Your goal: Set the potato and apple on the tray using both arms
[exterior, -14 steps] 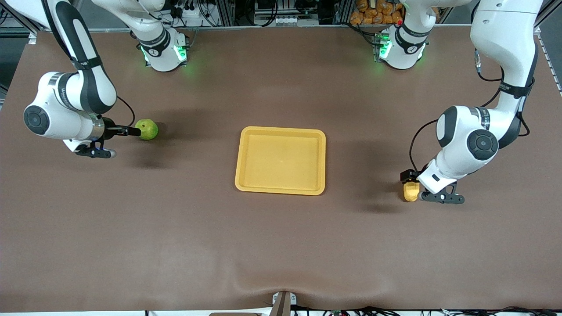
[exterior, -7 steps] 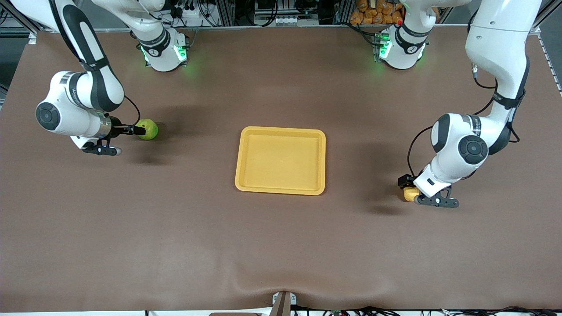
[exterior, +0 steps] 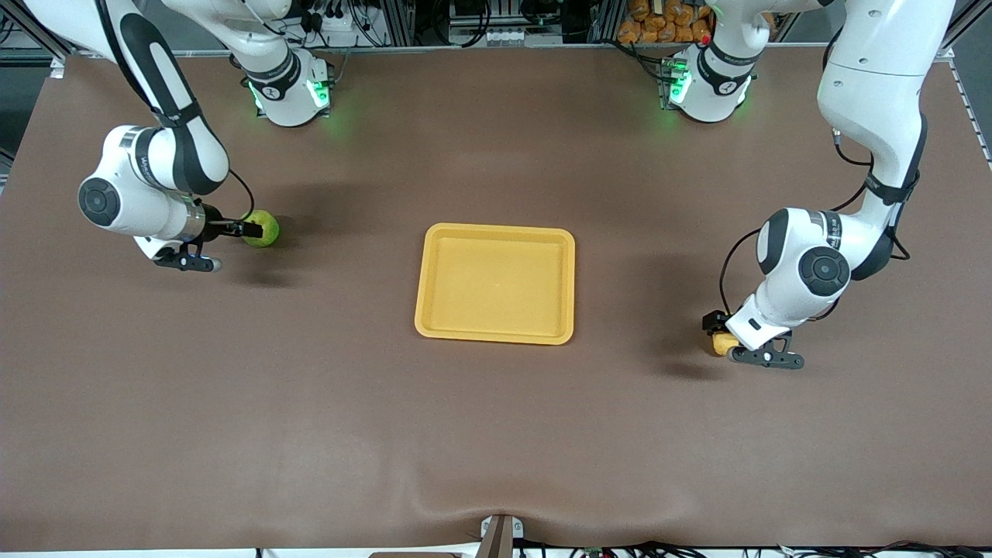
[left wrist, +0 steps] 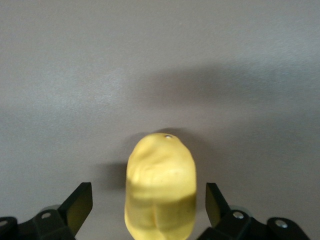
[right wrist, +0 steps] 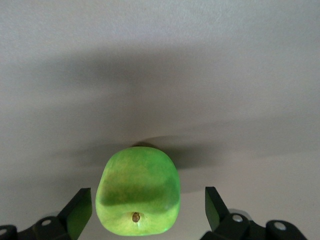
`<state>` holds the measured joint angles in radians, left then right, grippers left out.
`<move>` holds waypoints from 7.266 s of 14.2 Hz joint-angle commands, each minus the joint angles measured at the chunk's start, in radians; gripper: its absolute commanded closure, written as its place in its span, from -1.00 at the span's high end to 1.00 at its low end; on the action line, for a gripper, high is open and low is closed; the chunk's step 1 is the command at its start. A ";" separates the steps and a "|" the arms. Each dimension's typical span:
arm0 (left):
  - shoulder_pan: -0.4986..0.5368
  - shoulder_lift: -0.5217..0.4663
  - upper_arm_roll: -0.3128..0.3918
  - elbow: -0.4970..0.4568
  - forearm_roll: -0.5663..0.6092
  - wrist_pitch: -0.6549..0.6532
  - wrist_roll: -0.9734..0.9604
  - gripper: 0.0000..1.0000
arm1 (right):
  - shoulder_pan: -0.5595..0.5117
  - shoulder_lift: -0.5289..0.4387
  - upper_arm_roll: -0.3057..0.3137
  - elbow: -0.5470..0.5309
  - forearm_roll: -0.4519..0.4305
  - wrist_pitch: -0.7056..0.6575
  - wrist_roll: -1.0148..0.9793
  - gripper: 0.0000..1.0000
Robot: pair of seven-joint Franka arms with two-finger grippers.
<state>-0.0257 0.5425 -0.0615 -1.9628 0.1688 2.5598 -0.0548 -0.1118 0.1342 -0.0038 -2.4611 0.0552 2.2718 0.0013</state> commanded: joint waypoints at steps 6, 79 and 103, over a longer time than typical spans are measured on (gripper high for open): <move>-0.011 0.008 -0.003 0.007 0.032 0.014 -0.125 -1.00 | -0.012 0.007 0.056 -0.056 0.057 0.060 0.057 1.00; -0.357 -0.091 -0.020 0.420 0.181 -0.543 -0.769 1.00 | 0.296 0.472 0.492 0.582 0.158 0.110 1.218 -1.00; -0.033 -0.454 -0.018 0.292 -0.120 -0.857 0.119 1.00 | 0.261 0.385 0.490 0.746 0.123 -0.159 1.335 1.00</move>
<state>-0.0642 0.1084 -0.0720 -1.6782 0.0543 1.7451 0.0035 0.1672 0.5527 0.4839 -1.7507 0.1777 2.1901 1.3095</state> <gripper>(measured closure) 0.000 0.000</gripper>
